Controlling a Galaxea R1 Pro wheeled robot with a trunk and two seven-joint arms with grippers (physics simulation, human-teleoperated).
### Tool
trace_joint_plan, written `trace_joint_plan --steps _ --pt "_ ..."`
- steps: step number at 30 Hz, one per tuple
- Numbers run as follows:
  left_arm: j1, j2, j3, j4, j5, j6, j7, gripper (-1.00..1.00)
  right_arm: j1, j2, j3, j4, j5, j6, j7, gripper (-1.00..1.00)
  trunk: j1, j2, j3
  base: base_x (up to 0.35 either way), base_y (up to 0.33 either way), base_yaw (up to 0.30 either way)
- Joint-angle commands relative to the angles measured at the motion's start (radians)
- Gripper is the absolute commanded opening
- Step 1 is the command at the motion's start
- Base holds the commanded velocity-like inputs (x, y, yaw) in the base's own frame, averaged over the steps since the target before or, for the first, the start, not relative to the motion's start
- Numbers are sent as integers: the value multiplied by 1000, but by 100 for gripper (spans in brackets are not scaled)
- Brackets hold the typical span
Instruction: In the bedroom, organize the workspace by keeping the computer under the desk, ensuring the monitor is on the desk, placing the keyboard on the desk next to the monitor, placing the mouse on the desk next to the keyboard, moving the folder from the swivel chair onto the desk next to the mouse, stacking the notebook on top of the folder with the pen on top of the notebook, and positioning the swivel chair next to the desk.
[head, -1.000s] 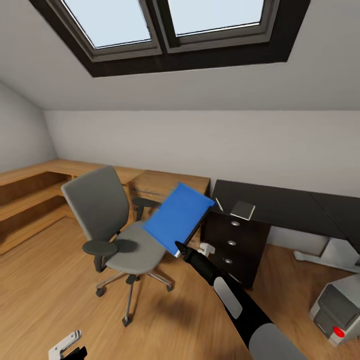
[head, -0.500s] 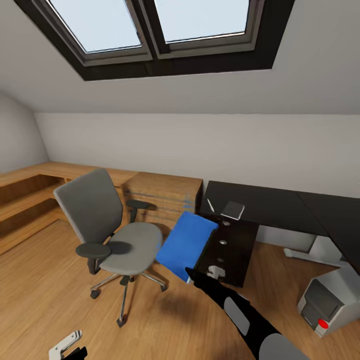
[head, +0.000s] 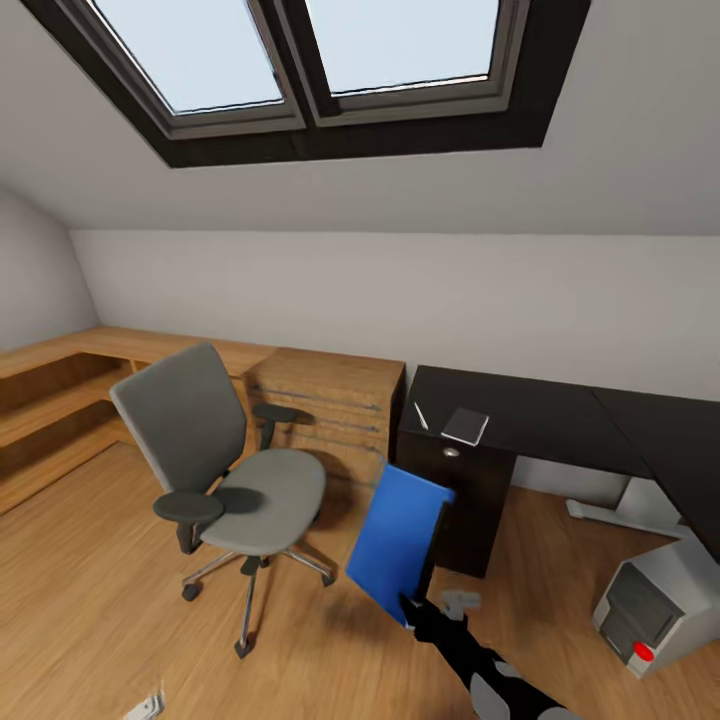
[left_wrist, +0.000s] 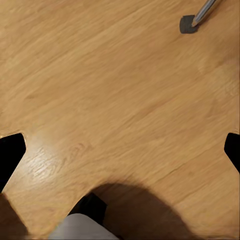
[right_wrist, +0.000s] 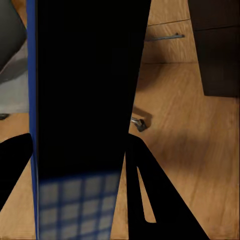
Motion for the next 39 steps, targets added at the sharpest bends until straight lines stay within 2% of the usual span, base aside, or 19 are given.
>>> trace_joint_plan --steps 1,2,3,6,8,9,13,16,19,24,27,39 --pt "0 0 -1 7 10 4 6 100 -1 0 7 10 -11 -7 3 -100 -4 7 2 0 0 0" --pt "0 0 -1 28 10 2 7 100 -1 -1 6 26 -11 -11 1 -100 -8 14 5 0 0 0" --pt "0 1 -3 96 0 -46 6 100 -1 -3 5 73 -13 -16 -12 -100 -12 21 8 0 0 0" --pt "0 1 -3 153 -31 -131 6 100 -1 -4 5 101 -13 -17 -19 -100 -23 42 18 0 0 0" --pt "0 -1 -4 228 -74 -248 5 100 -1 -3 6 130 -12 -17 -25 -100 -31 56 24 0 0 0" --pt "0 -1 -4 250 -86 -283 5 100 -1 -4 6 135 -12 -17 -26 -100 -35 63 27 0 0 0" --pt "0 -2 -6 281 -102 -333 4 100 15 -5 5 143 -12 -16 -29 -100 -50 91 40 0 0 0" --pt "0 -4 -6 289 -108 -343 3 100 59 -6 5 145 -11 -15 -30 -100 -61 112 49 0 0 0" --pt "0 -4 -6 291 -109 -345 3 100 132 -8 5 144 -11 -13 -33 -100 -73 133 59 0 0 0" --pt "0 -5 -6 293 -109 -346 3 100 199 -15 6 145 -11 -13 -68 -100 -92 168 74 0 0 0" --pt "0 -5 -6 293 -108 -346 3 100 207 -15 6 145 -11 -13 -93 -100 -104 189 84 0 0 0" --pt "0 -5 -5 294 -108 -346 3 100 209 -16 6 145 -11 -13 -101 -100 -150 273 121 0 0 0"
